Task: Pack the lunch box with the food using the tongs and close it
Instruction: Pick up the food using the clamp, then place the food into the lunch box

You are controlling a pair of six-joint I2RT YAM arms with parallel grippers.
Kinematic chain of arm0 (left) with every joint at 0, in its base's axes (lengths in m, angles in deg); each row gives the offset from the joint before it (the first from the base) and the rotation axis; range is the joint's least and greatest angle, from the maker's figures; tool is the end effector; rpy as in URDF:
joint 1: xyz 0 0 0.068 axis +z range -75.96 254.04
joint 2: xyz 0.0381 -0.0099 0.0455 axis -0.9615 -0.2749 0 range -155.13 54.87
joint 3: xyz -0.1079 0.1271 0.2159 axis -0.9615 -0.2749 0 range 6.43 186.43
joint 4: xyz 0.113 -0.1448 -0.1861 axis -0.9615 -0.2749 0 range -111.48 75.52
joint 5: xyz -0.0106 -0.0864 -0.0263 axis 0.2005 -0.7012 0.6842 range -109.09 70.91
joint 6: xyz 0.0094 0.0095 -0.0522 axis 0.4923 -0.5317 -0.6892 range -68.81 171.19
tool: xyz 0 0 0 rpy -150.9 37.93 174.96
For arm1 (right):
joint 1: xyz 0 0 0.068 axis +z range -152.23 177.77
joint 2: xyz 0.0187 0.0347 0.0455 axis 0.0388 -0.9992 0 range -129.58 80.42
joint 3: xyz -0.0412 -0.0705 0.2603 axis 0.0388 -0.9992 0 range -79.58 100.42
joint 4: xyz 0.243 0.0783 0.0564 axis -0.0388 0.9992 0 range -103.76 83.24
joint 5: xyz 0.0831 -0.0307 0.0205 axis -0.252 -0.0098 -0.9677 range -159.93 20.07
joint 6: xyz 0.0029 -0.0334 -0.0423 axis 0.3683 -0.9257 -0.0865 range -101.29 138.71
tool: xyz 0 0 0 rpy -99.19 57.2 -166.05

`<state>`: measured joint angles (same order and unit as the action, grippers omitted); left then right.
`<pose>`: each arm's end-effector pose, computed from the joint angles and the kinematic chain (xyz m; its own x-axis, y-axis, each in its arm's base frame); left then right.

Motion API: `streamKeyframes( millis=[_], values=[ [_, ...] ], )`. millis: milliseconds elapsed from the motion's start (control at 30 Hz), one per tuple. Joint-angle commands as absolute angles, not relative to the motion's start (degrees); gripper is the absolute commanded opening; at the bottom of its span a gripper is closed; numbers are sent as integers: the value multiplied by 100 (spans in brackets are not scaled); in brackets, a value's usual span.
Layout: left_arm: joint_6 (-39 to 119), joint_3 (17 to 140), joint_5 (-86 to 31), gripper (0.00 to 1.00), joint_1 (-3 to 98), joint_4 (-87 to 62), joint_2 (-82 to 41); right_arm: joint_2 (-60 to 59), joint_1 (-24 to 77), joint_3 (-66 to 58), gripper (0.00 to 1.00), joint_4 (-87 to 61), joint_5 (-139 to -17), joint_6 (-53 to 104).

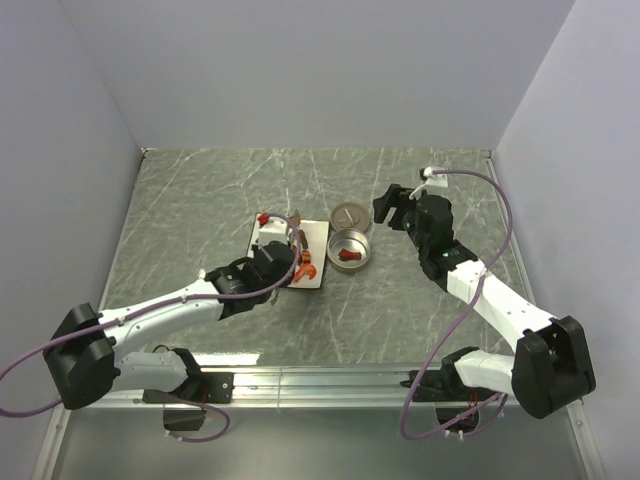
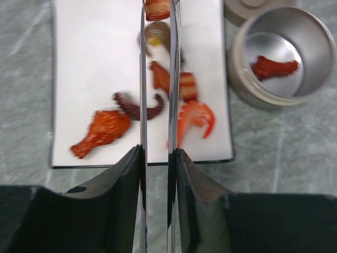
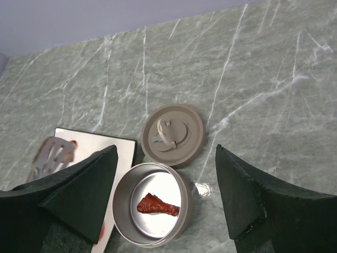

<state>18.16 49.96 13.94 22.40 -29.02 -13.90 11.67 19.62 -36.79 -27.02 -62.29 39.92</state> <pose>0.1712 -0.1851 0.2429 -0.5496 -0.0420 -0.8344 0.1166 0.9851 -0.1264 0.2594 0.0989 0.2821 -0.2802 0.2740 -0.9200 -0.1577 0.9322 0.3257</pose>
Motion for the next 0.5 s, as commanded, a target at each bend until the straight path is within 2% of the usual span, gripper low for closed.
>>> streamKeyframes(
  millis=[0,467],
  values=[
    [2218,5424,1035,32,1947,-2274,-1666,1275,1913,-3686,82,-2809,-6071,4024],
    [2553,5890,508,33,1481,-1659,-2466,1758,1790,-3967,82,-2686,-5903,4033]
  ],
)
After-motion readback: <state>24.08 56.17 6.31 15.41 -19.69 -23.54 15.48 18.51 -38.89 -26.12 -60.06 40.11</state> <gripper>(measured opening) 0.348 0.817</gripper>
